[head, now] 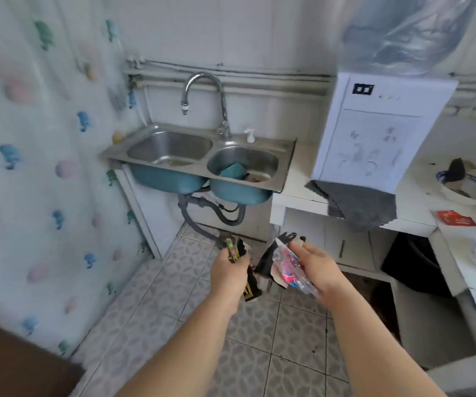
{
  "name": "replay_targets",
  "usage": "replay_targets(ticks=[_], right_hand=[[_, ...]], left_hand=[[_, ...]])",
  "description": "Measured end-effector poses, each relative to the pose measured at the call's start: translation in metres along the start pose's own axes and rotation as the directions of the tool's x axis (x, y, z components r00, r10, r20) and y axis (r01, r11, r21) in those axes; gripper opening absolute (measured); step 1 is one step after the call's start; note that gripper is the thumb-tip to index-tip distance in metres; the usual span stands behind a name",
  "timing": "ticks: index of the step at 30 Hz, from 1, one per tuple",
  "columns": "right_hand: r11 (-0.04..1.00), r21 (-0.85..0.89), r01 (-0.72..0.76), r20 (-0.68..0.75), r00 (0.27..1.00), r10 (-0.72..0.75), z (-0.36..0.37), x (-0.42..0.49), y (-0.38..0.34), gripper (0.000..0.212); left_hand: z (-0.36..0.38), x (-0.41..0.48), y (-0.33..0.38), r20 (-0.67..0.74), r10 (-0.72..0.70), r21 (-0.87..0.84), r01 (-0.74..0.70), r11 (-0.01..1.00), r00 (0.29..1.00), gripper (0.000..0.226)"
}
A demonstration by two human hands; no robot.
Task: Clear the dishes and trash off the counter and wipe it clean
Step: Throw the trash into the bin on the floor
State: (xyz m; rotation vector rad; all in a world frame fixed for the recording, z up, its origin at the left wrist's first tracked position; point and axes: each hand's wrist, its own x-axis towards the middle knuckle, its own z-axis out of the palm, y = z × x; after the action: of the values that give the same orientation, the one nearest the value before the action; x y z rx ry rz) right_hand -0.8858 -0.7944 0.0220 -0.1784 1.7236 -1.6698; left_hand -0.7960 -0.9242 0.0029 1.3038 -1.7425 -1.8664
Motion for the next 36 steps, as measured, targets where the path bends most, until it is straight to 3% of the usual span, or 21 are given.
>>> replay_targets(ticks=[6, 11, 14, 18, 21, 23, 26, 28, 33, 36], right_hand=[[0.993, -0.114, -0.038, 0.148, 0.988, 0.055, 0.124, -0.016, 0.041, 0.032], [0.987, -0.146, -0.067, 0.345, 0.932, 0.115, 0.223, -0.032, 0.083, 0.034], [0.978, -0.194, -0.074, 0.449, 0.880, 0.155, 0.279, -0.048, 0.106, 0.035], [0.948, -0.303, -0.100, 0.608, 0.746, 0.273, 0.343, -0.065, 0.142, 0.044], [0.890, -0.443, -0.110, 0.619, 0.680, 0.393, 0.378, -0.066, 0.176, 0.053], [0.850, -0.514, -0.115, 0.629, 0.623, 0.465, 0.404, -0.067, 0.204, 0.049], [0.793, -0.601, -0.101, 0.599, 0.600, 0.530, 0.431, -0.074, 0.227, 0.031], [0.762, -0.641, -0.092, 0.578, 0.596, 0.557, 0.444, -0.074, 0.252, 0.029], [0.684, -0.724, -0.096, 0.509, 0.595, 0.622, 0.468, -0.068, 0.326, 0.030], [0.631, -0.766, -0.124, 0.452, 0.595, 0.665, 0.480, -0.064, 0.368, 0.028]], left_hand=[[-0.136, -0.020, -0.039, -0.192, -0.048, -0.043, 0.040, 0.998, 0.980, 0.010], [-0.238, -0.042, -0.079, -0.318, -0.150, -0.148, 0.107, 0.983, 0.936, 0.011], [-0.293, -0.058, -0.109, -0.408, -0.233, -0.248, 0.138, 0.959, 0.883, 0.008], [-0.352, -0.085, -0.152, -0.511, -0.337, -0.356, 0.162, 0.920, 0.791, 0.002], [-0.379, -0.104, -0.181, -0.547, -0.425, -0.445, 0.180, 0.878, 0.721, 0.008], [-0.397, -0.117, -0.199, -0.583, -0.480, -0.488, 0.190, 0.852, 0.656, 0.015], [-0.412, -0.126, -0.220, -0.579, -0.541, -0.552, 0.195, 0.810, 0.610, 0.002], [-0.419, -0.129, -0.236, -0.537, -0.595, -0.613, 0.208, 0.762, 0.598, 0.012], [-0.435, -0.117, -0.309, -0.503, -0.715, -0.693, 0.268, 0.669, 0.486, 0.005], [-0.446, -0.105, -0.355, -0.480, -0.739, -0.693, 0.313, 0.650, 0.472, 0.006]])
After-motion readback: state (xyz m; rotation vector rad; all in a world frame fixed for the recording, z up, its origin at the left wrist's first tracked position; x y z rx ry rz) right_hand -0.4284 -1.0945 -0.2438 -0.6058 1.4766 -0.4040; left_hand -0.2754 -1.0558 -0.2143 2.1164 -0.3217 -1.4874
